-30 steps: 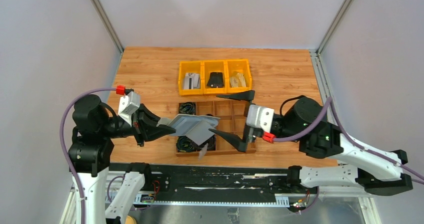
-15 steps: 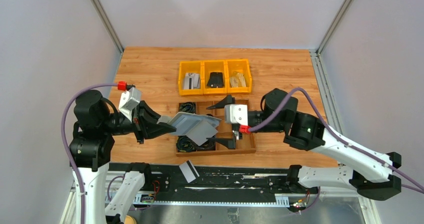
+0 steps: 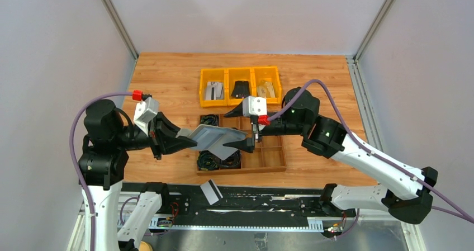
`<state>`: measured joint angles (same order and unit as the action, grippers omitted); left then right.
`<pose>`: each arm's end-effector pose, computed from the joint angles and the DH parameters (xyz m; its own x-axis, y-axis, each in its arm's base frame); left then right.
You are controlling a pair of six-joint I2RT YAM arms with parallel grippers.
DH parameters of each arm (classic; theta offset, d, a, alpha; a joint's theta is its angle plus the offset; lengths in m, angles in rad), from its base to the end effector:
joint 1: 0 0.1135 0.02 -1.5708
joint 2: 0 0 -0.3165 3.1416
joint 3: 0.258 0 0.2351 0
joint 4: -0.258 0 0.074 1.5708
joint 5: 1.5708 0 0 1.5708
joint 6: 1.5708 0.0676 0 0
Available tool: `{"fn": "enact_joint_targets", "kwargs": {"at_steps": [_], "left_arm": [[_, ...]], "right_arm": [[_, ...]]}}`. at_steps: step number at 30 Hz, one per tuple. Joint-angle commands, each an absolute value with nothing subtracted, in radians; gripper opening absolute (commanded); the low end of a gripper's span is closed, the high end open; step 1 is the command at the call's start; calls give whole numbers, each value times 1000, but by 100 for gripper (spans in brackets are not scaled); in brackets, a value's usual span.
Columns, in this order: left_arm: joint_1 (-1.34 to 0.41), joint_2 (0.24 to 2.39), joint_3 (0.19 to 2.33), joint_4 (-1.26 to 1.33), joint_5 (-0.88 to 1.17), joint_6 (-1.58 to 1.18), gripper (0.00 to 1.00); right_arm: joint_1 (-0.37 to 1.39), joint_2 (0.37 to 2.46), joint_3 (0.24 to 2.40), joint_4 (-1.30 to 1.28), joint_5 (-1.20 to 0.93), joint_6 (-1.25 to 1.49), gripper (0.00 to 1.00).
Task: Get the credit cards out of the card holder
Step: Remove the credit card from the card holder.
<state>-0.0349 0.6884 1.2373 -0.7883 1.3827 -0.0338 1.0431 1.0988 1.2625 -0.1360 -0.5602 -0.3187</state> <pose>0.0200 -0.0671 0.4638 -0.2693 0.0031 -0.9631 0.9517 0.1538 -0.2656 0.0807 0.2097 0.4953 0.3264 0.0329 -0.9447 -0.9447 -0.0232 -0.3272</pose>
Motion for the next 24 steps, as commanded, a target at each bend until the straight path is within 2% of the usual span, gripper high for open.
{"fn": "enact_joint_targets", "kwargs": {"at_steps": [1,6,10,11,13,19,20,21,23,24], "left_arm": [[-37,687,1229,-770,1379,-2,0],[-38,680,1219,-770,1374,-5,0],[-37,673,1203,-770,1336,0,0],[-37,673,1199,-770,1323,-1,1],[-38,675,1187,-769,1301,-1,6],[-38,673,1147,-645,1301,-127,4],[-38,673,1146,-624,1295,-143,2],[-38,673,1144,-600,1289,-168,0],[-37,677,1142,-561,1282,-226,0],[-37,683,1142,-546,1285,-241,0]], "right_arm": [[1028,1132,1257,-43,-657,-208,78],[1026,1182,1259,31,-708,-94,64],[1018,1196,1250,64,-746,-9,35],[1015,1196,1247,64,-752,-6,26],[1010,1186,1236,64,-739,45,1],[1008,1154,1226,41,-748,126,1],[1008,1151,1221,37,-747,140,9],[1008,1147,1215,33,-742,151,26],[1008,1136,1195,37,-725,183,48],[1007,1132,1184,45,-721,196,52]]}}
